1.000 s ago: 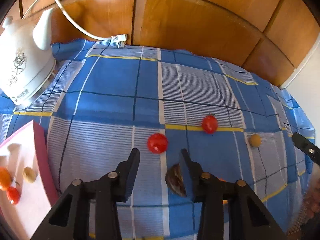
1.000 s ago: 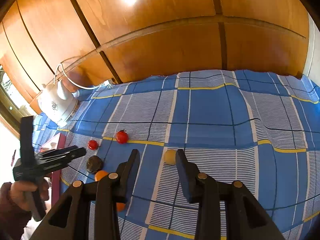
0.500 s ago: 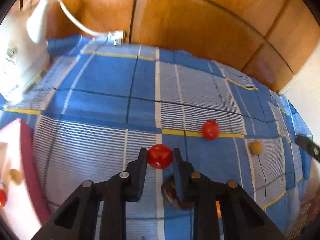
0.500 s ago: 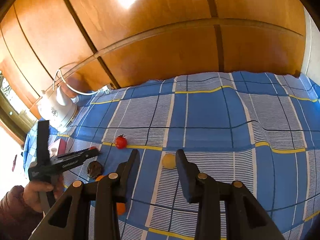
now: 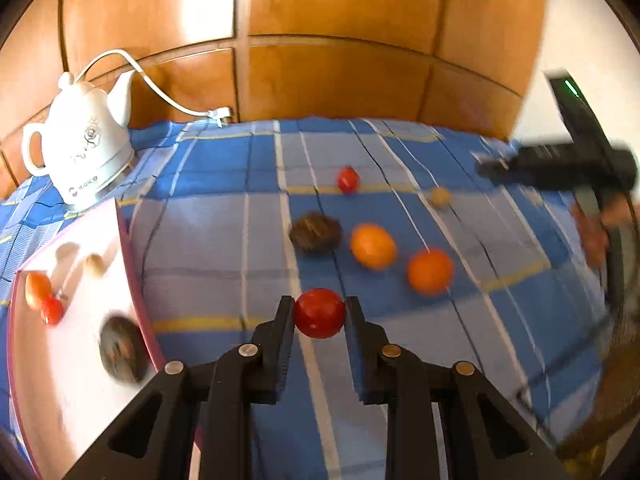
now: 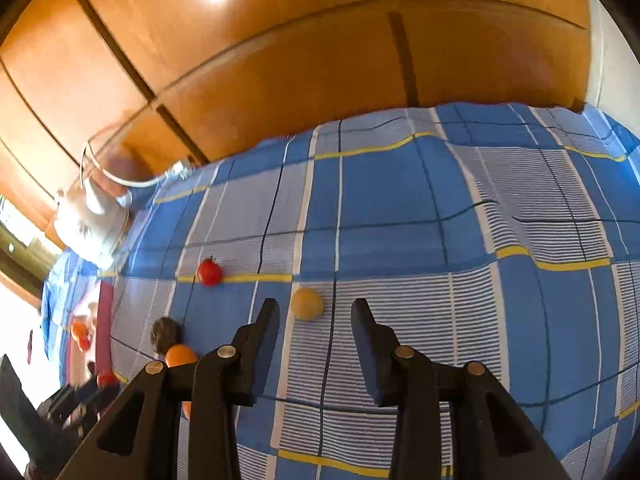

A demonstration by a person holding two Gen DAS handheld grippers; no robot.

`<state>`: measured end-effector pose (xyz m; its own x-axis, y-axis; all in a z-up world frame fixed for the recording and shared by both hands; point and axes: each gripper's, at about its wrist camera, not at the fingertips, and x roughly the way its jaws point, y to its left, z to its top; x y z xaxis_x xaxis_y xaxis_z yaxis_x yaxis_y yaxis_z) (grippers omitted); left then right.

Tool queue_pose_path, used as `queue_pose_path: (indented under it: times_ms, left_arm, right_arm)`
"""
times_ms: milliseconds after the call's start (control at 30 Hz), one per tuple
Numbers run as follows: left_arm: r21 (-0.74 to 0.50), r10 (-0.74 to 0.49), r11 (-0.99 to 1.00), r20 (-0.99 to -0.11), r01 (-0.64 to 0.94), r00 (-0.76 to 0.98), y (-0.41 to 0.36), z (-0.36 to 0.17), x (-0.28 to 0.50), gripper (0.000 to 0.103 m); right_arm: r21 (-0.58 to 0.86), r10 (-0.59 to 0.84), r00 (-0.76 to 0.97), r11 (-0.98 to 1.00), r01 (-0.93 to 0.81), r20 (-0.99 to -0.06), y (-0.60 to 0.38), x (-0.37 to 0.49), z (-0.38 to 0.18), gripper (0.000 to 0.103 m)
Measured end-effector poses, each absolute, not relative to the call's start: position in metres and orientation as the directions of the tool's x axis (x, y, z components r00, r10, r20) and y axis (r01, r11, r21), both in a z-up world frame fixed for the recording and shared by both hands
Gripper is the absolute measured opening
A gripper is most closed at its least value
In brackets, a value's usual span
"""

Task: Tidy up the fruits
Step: 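Carry the cherry tomato toward the tray with the left gripper while the right gripper grasps the small yellow fruit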

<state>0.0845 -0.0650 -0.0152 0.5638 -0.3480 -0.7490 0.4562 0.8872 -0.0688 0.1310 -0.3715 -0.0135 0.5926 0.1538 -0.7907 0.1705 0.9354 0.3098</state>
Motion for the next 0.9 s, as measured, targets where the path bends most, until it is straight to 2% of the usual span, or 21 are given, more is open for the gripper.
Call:
queue_pose_path:
  times_ms: [233,667,900]
  left_arm:
    - [-0.025,-0.324,0.873,-0.776,0.486,0.541,-0.082,-0.053,0.054,0.025]
    - [-0.065,-0.359,0.872,-0.759,0.485,0.543,-0.081,-0.061,0.053,0.025]
    - [-0.085,-0.371,0.873,-0.755,0.481,0.541,-0.079,-0.062,0.052,0.025]
  right_arm:
    - [0.3,0.158,0.567,0.939,0.166,-0.808,-0.369,0.132,-0.024,0.038]
    - [0.263,0.16,0.541,0.957,0.119,-0.826,-0.352,0.147,-0.028,0.038]
    - [0.229,0.123,0.506,0.961,0.154,-0.854,-0.344,0.175,-0.04,0.038]
